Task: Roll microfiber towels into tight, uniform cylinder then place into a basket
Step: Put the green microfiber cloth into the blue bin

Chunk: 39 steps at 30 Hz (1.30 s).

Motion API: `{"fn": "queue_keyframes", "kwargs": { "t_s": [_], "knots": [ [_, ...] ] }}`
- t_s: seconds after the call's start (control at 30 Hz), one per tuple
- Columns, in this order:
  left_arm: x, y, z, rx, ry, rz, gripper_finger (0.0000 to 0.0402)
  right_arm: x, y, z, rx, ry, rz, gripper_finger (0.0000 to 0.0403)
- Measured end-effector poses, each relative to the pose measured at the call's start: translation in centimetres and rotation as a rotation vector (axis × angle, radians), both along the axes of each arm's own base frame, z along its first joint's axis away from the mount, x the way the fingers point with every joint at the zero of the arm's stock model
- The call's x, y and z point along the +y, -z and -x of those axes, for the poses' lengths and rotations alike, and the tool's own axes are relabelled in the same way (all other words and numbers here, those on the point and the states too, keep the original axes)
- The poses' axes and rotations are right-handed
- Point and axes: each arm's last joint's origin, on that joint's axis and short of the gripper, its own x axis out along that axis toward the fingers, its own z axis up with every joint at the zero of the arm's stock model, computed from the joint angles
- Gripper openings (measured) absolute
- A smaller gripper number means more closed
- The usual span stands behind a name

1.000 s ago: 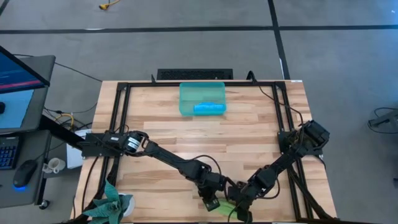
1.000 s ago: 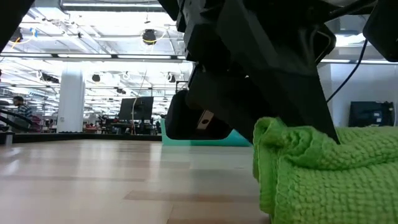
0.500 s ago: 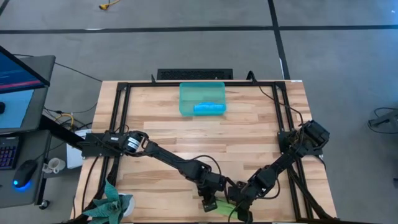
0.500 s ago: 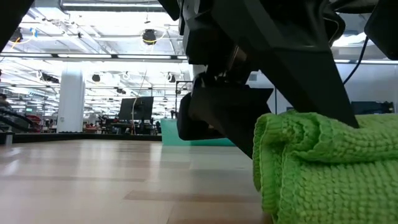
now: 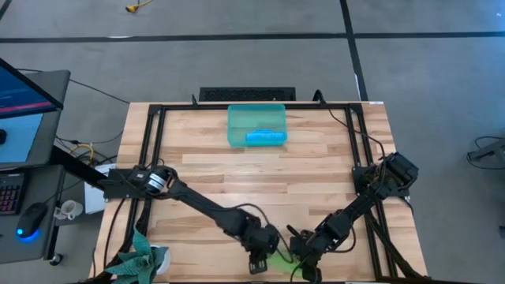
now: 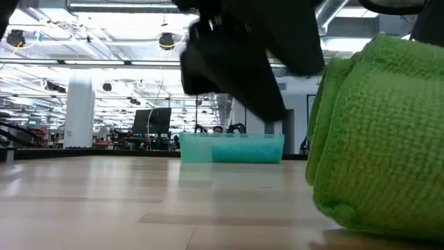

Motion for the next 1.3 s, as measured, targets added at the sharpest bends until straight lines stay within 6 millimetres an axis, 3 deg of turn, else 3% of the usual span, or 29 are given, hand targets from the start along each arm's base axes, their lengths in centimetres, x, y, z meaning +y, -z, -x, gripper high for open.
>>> {"fn": "queue_keyframes", "kwargs": {
  "t_s": [0.17,0.37,0.57,0.93,1.3],
  "knots": [
    [-2.4,-1.3,0.9,-0.141,0.039,-0.089,0.015,0.0,0.0,0.0,-0.001,0.001,0.0,0.0019],
    [-5.0,-2.6,0.6,-0.45,0.168,-0.181,0.015,0.0,0.0,0.0,-0.002,0.002,0.001,0.0013],
    [-5.2,-3.6,-0.2,-0.602,0.233,-0.206,0.015,0.0,0.0,0.0,-0.003,0.003,0.001,0.0018],
    [-2.3,1.7,-0.4,-0.533,0.107,-0.105,0.015,0.0,0.0,0.0,-0.003,0.004,0.002,0.0018],
    [-2.2,4.2,0.9,-0.439,0.009,-0.042,0.0128,-0.3,0.0,-0.3,0.002,0.014,-0.003,0.0018]
  ]
}}
